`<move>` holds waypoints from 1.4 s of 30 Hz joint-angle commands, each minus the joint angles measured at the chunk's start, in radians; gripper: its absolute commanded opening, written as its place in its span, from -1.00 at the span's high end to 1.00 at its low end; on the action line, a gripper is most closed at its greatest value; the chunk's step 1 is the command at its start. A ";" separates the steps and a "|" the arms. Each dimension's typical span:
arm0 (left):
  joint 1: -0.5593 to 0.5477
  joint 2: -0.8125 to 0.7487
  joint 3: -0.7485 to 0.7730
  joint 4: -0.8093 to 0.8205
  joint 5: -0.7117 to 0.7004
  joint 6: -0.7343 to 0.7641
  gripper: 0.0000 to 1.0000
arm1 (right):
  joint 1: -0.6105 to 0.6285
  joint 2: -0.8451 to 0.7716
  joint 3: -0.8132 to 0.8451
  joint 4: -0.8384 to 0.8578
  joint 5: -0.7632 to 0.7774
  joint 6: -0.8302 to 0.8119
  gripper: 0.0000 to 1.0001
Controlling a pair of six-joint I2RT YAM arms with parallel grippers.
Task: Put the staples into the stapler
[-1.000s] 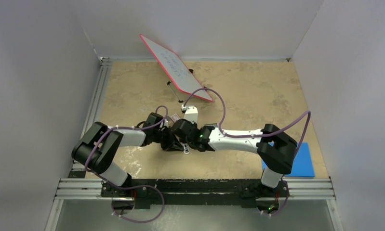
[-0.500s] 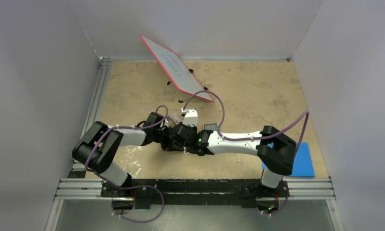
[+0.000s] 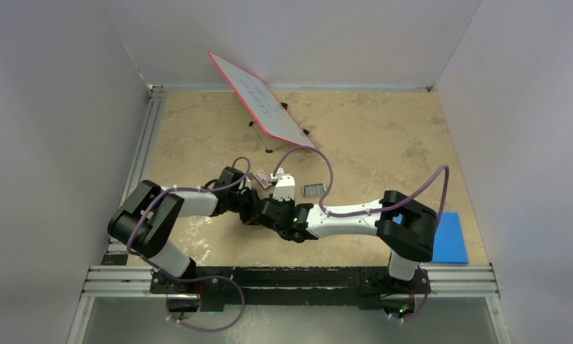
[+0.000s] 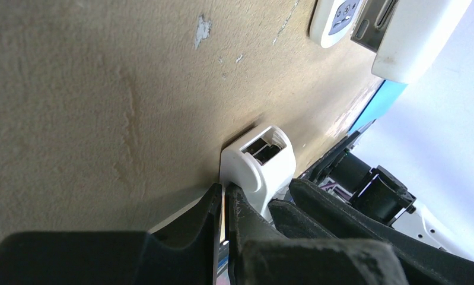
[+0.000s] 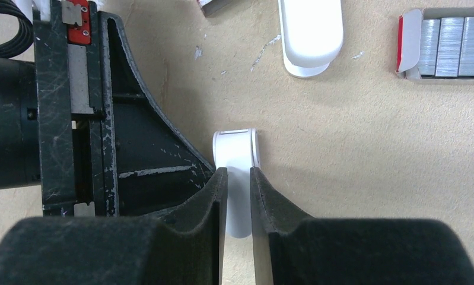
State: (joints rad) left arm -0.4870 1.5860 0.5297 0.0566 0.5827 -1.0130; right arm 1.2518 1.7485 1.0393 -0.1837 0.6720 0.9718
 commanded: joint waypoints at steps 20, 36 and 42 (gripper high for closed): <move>-0.016 -0.071 0.026 -0.055 -0.207 0.096 0.91 | 0.007 -0.047 0.016 -0.139 -0.147 0.002 0.27; -0.013 -0.389 0.109 -0.378 -0.465 0.113 0.62 | -0.055 0.021 0.079 -0.055 -0.073 -0.070 0.53; -0.013 -0.551 0.202 -0.512 -0.612 0.135 0.57 | -0.085 0.058 0.124 0.014 0.005 -0.106 0.57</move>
State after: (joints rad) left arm -0.5053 1.1202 0.6441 -0.3595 0.1112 -0.9108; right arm 1.1919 1.7966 1.1149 -0.2501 0.5842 0.9142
